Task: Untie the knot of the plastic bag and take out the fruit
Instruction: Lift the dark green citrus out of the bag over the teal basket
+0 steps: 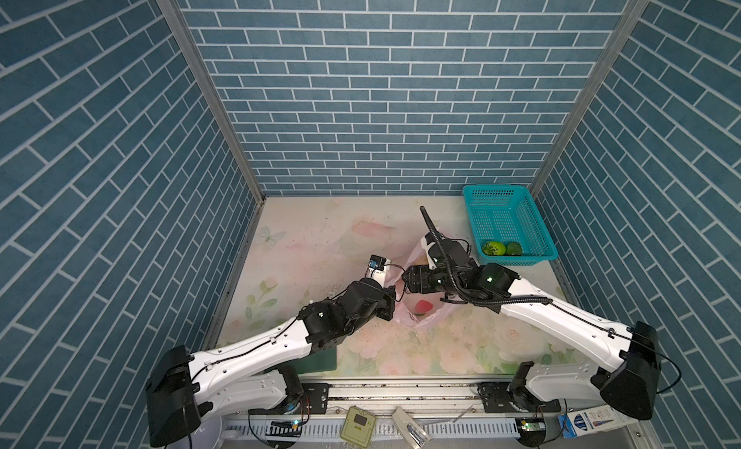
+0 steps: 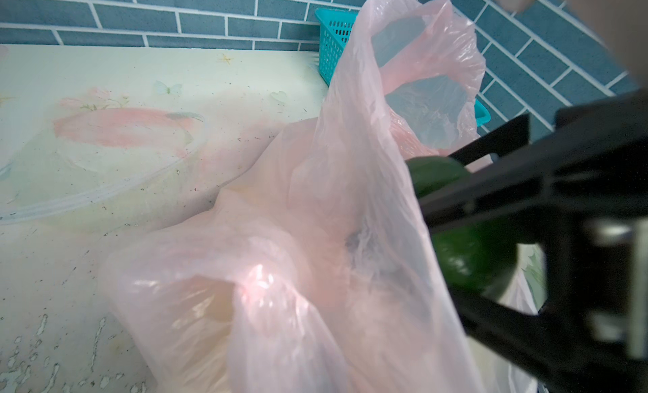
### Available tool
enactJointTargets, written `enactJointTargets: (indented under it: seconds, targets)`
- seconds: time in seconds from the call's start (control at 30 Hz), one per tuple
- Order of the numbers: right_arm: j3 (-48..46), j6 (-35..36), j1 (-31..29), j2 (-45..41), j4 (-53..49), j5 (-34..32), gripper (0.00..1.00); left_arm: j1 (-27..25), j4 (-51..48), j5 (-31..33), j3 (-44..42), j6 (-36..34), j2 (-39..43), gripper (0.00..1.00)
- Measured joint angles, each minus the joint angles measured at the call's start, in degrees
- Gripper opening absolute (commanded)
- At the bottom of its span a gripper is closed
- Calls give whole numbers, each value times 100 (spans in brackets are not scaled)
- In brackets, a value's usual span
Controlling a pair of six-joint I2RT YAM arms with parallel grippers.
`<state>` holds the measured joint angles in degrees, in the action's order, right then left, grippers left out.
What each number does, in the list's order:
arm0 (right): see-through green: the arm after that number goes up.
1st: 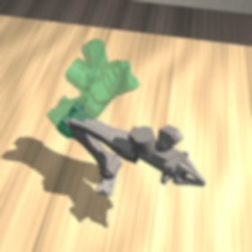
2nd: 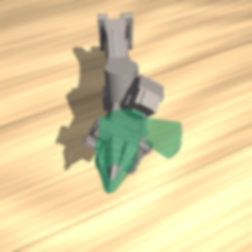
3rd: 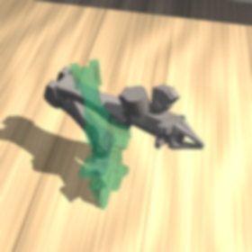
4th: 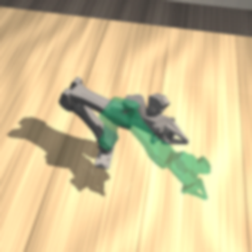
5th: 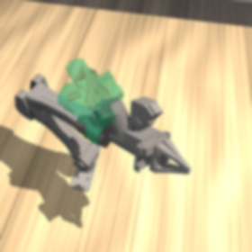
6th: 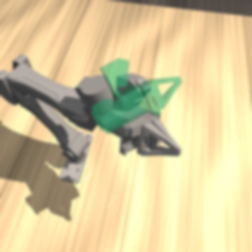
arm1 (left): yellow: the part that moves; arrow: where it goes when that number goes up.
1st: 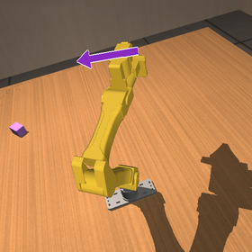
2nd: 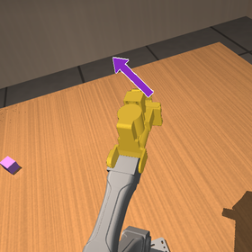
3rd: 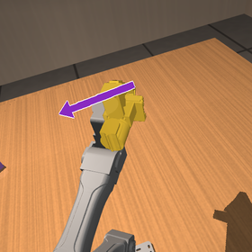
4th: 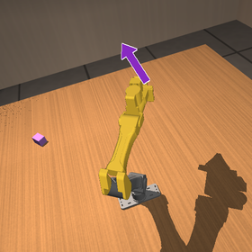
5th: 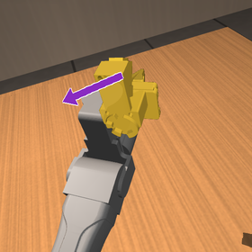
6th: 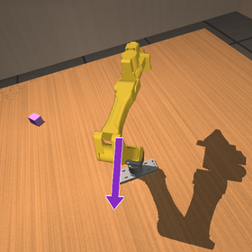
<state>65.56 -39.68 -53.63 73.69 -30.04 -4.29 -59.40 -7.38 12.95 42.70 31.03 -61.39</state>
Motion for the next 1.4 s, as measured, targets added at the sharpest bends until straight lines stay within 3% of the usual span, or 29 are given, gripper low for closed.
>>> enactJointTargets:
  seconds: [0.33,0.57,0.9,1.13,1.4]
  targets:
    - [970,251,310,-249,-713,4,58,0,2,13,0,-20,0,0]
    - [1287,409,1655,-385,-881,334,58,0,4,13,0,-22,0,0]
    - [1250,772,4028,-245,-671,990,59,0,4,59,0,-22,-2,0]
    - [704,1019,5278,608,175,1185,59,-2,-2,94,2,-46,-31,0]
    - [717,1193,5982,2092,868,1231,58,-2,0,96,17,-63,-164,0]
